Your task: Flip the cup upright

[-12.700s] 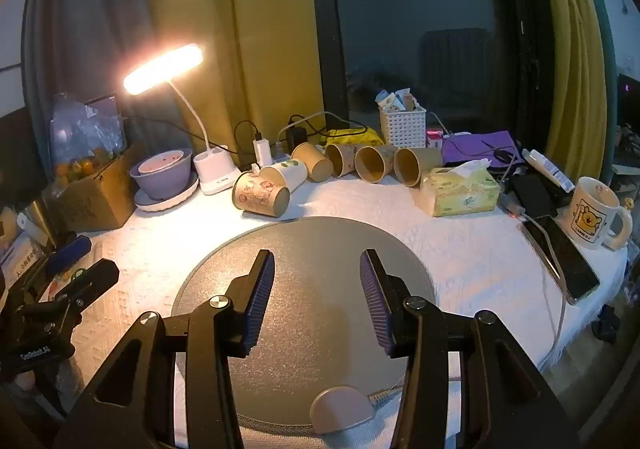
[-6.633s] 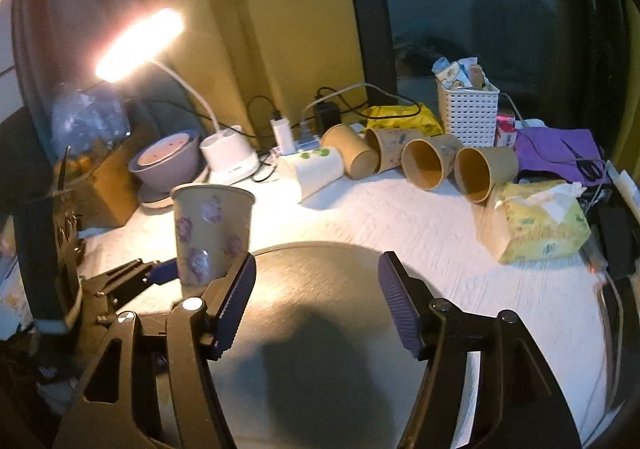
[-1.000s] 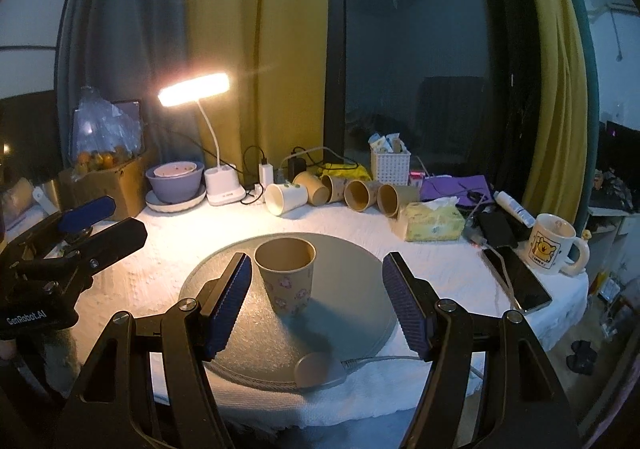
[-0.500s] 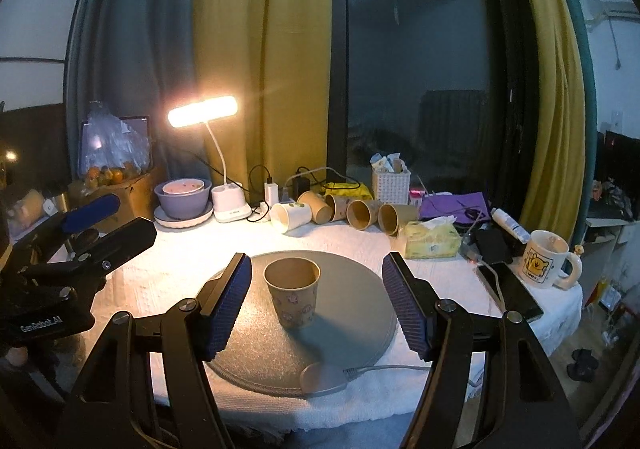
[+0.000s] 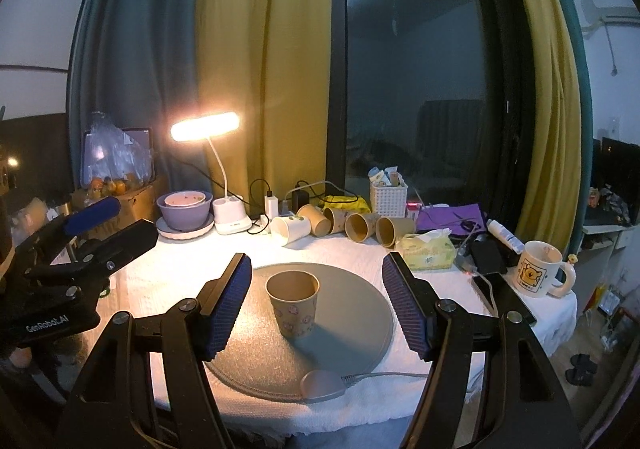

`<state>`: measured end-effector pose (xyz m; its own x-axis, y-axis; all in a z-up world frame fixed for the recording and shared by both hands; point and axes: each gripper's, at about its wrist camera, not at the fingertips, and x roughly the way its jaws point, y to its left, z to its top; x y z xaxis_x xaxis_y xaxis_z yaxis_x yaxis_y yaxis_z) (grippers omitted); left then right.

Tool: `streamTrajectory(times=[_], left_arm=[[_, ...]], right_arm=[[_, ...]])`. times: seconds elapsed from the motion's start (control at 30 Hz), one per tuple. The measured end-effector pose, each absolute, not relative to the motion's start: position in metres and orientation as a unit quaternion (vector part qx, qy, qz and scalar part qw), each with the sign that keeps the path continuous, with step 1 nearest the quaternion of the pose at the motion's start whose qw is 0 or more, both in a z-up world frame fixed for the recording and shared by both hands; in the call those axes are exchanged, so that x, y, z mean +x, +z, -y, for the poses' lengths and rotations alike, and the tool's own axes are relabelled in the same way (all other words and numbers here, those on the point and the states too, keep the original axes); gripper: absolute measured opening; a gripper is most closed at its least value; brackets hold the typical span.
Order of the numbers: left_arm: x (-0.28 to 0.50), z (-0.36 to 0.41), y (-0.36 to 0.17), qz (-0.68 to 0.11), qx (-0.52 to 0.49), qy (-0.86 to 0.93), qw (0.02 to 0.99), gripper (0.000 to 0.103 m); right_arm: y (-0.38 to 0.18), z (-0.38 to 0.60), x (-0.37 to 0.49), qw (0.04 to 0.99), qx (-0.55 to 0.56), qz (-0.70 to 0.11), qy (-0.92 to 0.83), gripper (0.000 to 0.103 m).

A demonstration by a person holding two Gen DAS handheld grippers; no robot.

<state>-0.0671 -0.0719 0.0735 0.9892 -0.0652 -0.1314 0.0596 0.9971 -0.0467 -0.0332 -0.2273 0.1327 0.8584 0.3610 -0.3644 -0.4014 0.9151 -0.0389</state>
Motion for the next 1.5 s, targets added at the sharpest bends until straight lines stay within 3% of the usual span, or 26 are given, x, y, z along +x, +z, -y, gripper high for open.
streamTrajectory(times=[1.5], left_arm=[[-0.0658,0.0781,0.0655,-0.077,-0.020,-0.047,0.996,0.090]], right_arm=[[0.1231,0.2287,-0.0301,0.960,-0.055,-0.192,0.198,0.071]])
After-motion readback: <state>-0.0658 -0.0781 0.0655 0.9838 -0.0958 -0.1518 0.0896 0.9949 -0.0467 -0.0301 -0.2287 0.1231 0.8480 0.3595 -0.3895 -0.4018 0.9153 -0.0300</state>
